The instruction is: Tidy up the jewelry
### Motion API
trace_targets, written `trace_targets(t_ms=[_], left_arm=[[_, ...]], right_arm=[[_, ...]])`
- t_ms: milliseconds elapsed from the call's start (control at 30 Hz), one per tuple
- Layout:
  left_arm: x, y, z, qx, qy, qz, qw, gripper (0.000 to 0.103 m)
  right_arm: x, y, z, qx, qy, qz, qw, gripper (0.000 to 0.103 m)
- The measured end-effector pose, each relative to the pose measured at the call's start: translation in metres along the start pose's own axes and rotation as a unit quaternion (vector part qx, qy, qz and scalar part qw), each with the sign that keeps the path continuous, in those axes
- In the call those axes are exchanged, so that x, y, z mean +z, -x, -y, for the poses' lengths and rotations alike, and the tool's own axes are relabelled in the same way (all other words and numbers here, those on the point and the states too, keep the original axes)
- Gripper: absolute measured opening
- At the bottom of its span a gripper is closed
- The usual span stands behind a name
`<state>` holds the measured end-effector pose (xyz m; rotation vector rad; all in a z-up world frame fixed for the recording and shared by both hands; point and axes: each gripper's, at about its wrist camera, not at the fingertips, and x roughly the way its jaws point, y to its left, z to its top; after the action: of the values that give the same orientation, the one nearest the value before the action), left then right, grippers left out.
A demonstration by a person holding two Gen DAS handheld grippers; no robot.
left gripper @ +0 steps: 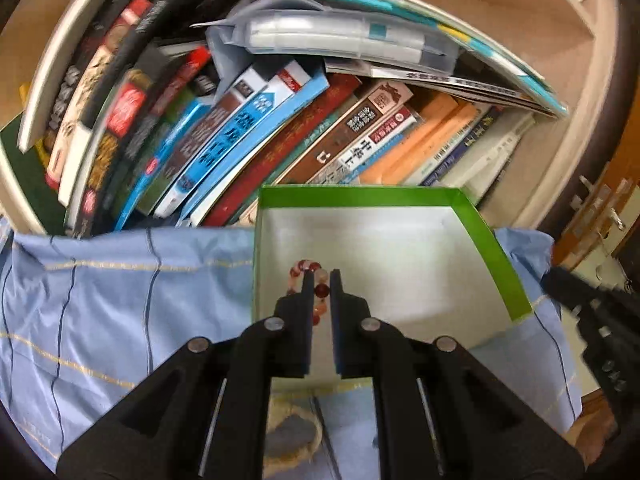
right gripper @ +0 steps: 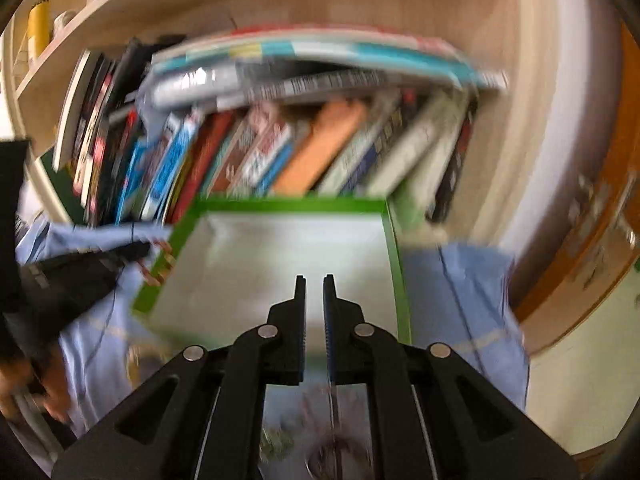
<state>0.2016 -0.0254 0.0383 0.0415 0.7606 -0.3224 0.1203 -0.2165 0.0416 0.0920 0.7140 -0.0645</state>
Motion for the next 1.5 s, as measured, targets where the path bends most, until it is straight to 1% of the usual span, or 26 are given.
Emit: trace_targets(t_ms=[67, 133, 233, 300, 367, 433, 467, 533, 600, 667, 800, 900, 967, 1000, 1067, 1167, 1233, 1300, 1333, 1367, 1400, 1500], left_arm=[[-0.018, 0.026, -0.003, -0.014, -0.003, 0.023, 0.9996, 0.008], [-0.035, 0.046, -0.004, -0.028, -0.010, 0.030, 0.9991, 0.008], [-0.055, 0.065, -0.003, -0.051, -0.017, 0.028, 0.9982, 0.008], [-0.065, 0.070, 0.000, -0.056, -0.019, 0.023, 0.9980, 0.008], [-0.072, 0.072, 0.002, -0.059, -0.020, 0.018, 0.9979, 0.008], [-0.079, 0.072, 0.005, -0.060, -0.024, 0.014, 0.9978, 0.008], [-0.081, 0.071, 0.006, -0.057, -0.026, 0.013, 0.9979, 0.008], [-0.082, 0.068, 0.007, -0.055, -0.027, 0.010, 0.9981, 0.008], [-0.082, 0.065, 0.007, -0.054, -0.026, 0.006, 0.9982, 0.008], [-0.082, 0.060, 0.006, -0.055, -0.024, 0.002, 0.9982, 0.008], [-0.085, 0.051, 0.005, -0.056, -0.020, -0.013, 0.9982, 0.008], [-0.095, 0.041, 0.011, -0.060, -0.031, -0.033, 0.9972, 0.012], [-0.105, 0.033, 0.014, -0.068, -0.036, -0.052, 0.9957, 0.017], [-0.112, 0.024, 0.016, -0.071, -0.037, -0.069, 0.9944, 0.018], [-0.125, 0.007, 0.016, -0.062, -0.030, -0.100, 0.9925, 0.018], [-0.139, -0.011, 0.015, -0.042, -0.026, -0.129, 0.9904, 0.021], [-0.143, -0.018, 0.015, -0.034, -0.024, -0.137, 0.9897, 0.022], [-0.144, -0.021, 0.016, -0.027, -0.029, -0.132, 0.9905, 0.022], [-0.144, -0.021, 0.017, -0.028, -0.030, -0.128, 0.9910, 0.020], [-0.144, -0.022, 0.017, -0.027, -0.029, -0.127, 0.9911, 0.005], [-0.144, -0.023, 0.017, -0.027, -0.031, -0.128, 0.9910, 0.001], [-0.143, -0.023, 0.017, -0.035, -0.029, -0.129, 0.9907, 0.001]], right_arm=[[-0.026, 0.003, 0.014, 0.016, -0.007, -0.022, 1.000, 0.010], [-0.047, -0.003, 0.021, 0.007, -0.003, -0.050, 0.999, 0.020], [-0.068, -0.032, 0.024, -0.018, 0.007, -0.095, 0.995, 0.039], [-0.076, -0.056, 0.026, -0.023, 0.001, -0.124, 0.992, 0.039], [-0.081, -0.072, 0.025, -0.036, 0.005, -0.139, 0.990, 0.039], [-0.085, -0.083, 0.024, -0.046, 0.008, -0.148, 0.988, 0.039], [-0.085, -0.083, 0.023, -0.048, 0.009, -0.143, 0.988, 0.038], [-0.087, -0.083, 0.018, -0.042, 0.015, -0.145, 0.988, 0.008], [-0.089, -0.081, 0.014, -0.046, 0.019, -0.147, 0.988, 0.008], [-0.090, -0.077, 0.011, -0.045, 0.022, -0.141, 0.989, 0.008], [-0.086, -0.050, 0.007, -0.042, 0.021, -0.112, 0.993, 0.008], [-0.085, -0.032, 0.006, -0.034, 0.022, -0.095, 0.995, 0.008], [-0.089, -0.027, 0.002, -0.028, 0.025, -0.092, 0.995, 0.008], [-0.090, -0.027, 0.002, -0.027, 0.025, -0.093, 0.995, 0.008], [-0.091, -0.029, 0.003, -0.020, 0.022, -0.097, 0.995, 0.008], [-0.089, -0.031, 0.002, -0.015, 0.019, -0.100, 0.995, 0.008], [-0.091, -0.031, 0.002, -0.013, 0.020, -0.100, 0.995, 0.008], [-0.092, -0.032, 0.003, -0.011, 0.020, -0.100, 0.995, 0.008], [-0.092, -0.033, 0.003, -0.011, 0.020, -0.101, 0.995, 0.008], [-0.093, -0.033, 0.004, -0.009, 0.019, -0.101, 0.995, 0.008], [-0.093, -0.034, 0.004, -0.008, 0.018, -0.101, 0.995, 0.008], [-0.094, -0.034, 0.005, -0.005, 0.015, -0.100, 0.995, 0.008]])
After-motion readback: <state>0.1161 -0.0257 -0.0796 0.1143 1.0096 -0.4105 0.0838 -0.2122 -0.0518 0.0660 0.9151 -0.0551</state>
